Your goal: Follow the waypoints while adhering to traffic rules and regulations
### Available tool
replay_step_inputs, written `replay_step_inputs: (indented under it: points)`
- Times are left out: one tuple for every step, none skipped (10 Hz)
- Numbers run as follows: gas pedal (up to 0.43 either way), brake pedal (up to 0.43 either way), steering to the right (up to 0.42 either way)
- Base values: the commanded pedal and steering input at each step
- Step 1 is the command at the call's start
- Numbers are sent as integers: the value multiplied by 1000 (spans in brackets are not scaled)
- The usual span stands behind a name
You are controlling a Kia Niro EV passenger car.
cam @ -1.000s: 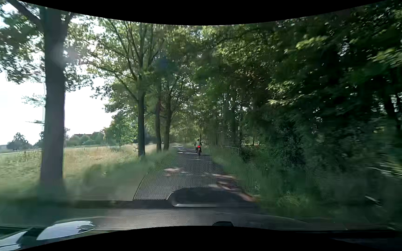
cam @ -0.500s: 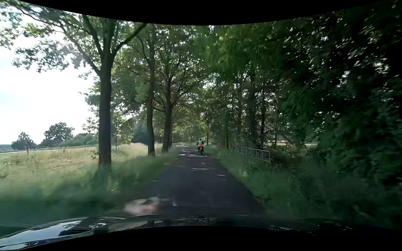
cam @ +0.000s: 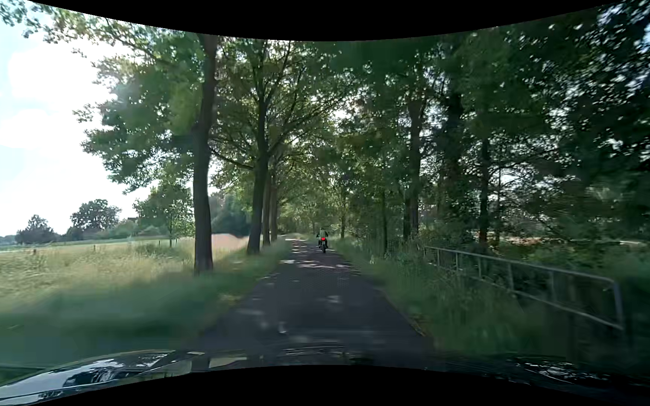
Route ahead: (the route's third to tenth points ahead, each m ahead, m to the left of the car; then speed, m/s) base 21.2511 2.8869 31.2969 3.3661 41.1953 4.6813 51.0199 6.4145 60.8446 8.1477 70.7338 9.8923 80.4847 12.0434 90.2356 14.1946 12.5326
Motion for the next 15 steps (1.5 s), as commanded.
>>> replay_step_inputs:
  points:
    - [189,0,-18]
    - [189,0,-18]
    - [189,0,-19]
    - [177,0,-20]
    - [177,0,-22]
    - [177,0,-23]
    - [177,0,-23]
    - [177,0,-23]
    - [169,0,-23]
    - [169,0,-23]
    - [169,0,-23]
    - [169,0,-23]
    - [169,0,-23]
    - [169,0,-23]
    - [169,0,-22]
